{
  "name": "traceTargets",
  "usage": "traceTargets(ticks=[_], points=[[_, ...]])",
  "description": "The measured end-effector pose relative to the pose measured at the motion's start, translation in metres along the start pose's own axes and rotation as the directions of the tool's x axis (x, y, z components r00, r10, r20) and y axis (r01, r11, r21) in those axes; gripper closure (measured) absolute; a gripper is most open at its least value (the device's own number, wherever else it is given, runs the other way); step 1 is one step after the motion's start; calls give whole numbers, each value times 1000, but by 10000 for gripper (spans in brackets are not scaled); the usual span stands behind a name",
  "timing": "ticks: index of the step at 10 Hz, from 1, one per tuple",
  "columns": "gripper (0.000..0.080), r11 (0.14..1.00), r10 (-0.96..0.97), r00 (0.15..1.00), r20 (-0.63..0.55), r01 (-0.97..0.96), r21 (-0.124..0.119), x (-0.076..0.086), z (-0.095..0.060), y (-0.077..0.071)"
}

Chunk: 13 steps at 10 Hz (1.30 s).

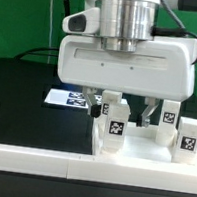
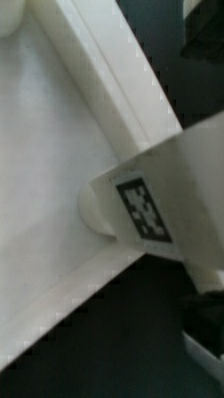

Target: Assemble square table

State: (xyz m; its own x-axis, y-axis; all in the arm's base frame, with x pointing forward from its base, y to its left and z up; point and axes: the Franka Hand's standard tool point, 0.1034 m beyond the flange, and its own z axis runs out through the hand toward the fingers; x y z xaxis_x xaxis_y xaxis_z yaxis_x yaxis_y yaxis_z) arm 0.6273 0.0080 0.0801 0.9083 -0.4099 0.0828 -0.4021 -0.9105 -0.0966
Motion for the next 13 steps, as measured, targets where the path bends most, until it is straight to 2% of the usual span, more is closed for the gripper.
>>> traceTargets(ticks=[1, 3, 5, 6, 9, 10, 11, 13], points=[[151, 995, -102, 995, 0, 102, -3, -1, 0, 0], [151, 996, -88, 996, 1, 88, -3, -1, 0, 1], [412, 997, -72, 997, 0, 72, -3, 0, 1, 1], [508, 1000, 5, 1000, 0, -5, -4, 0, 1, 3], [508, 967, 254, 967, 0, -254, -4, 0, 1, 5], [508, 922, 387, 922, 2, -387, -7, 2, 2, 6], [508, 825, 566, 825, 17, -566, -11, 2, 2, 7], [508, 526, 850, 525, 41, -850, -21, 0, 3, 6]])
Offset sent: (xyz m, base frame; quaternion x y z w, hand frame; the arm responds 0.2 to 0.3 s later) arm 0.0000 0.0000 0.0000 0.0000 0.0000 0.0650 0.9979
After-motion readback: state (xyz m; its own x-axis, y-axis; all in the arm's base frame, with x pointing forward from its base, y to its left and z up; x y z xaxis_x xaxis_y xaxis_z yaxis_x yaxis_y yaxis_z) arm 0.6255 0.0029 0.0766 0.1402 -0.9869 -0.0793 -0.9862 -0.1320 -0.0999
